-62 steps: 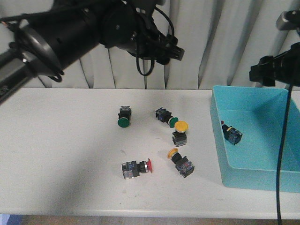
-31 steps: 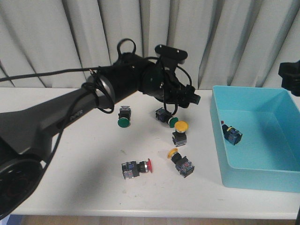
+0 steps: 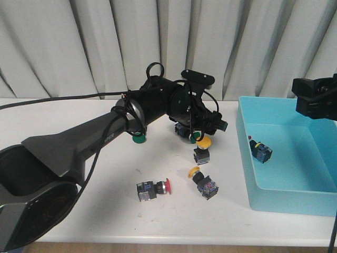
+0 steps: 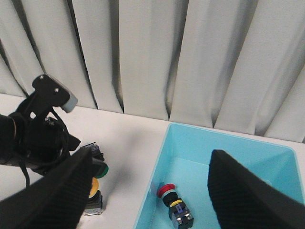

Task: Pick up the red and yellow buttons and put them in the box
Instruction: 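Reach the left gripper down and grasp the yellow-capped button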

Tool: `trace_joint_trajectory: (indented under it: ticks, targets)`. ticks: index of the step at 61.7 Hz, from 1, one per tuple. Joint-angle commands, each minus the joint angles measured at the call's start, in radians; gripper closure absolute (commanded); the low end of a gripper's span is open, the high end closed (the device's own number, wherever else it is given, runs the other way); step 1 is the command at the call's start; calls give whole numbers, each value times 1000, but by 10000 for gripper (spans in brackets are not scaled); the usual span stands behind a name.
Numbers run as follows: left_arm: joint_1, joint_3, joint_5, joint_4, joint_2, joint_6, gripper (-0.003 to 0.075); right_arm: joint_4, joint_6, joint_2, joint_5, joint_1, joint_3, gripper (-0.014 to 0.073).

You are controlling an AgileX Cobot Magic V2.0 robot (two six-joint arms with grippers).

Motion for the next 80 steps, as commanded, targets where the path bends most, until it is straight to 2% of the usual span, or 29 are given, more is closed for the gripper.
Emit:
trace_joint_trajectory:
  ticks: [1,15,31,37,47,69,75,80]
  targets:
    - [-1,-35,-39,-29,-53,26,146,-6,-8,-16,-74,1,-24,86]
    - [-1,-35,-25,-121,-18,88,146,-6,-5,-16,-74,1,-24,86]
    - [-1,-35,-21,-121,-7,90,146,-5,-5,-16,-74,1,-24,86]
    - [-1,-35,-13,-123,-7,90,172,-5,-5,-16,-73,1,-24,86]
    - [-1,-35,21,-122,-7,90,295,-5,-5,-16,-73,1,-24,87]
    - [-1,-35,22,-142,-9,90,634,-5,-5,-16,-70,1,-24,87]
    - [-1,-35,24,-158,-22,90,704,-6,-5,-16,-68,1,-24,87]
    - [-1,-35,34,-182,-51,90,729,-10,-5,-15,-67,1,-24,87]
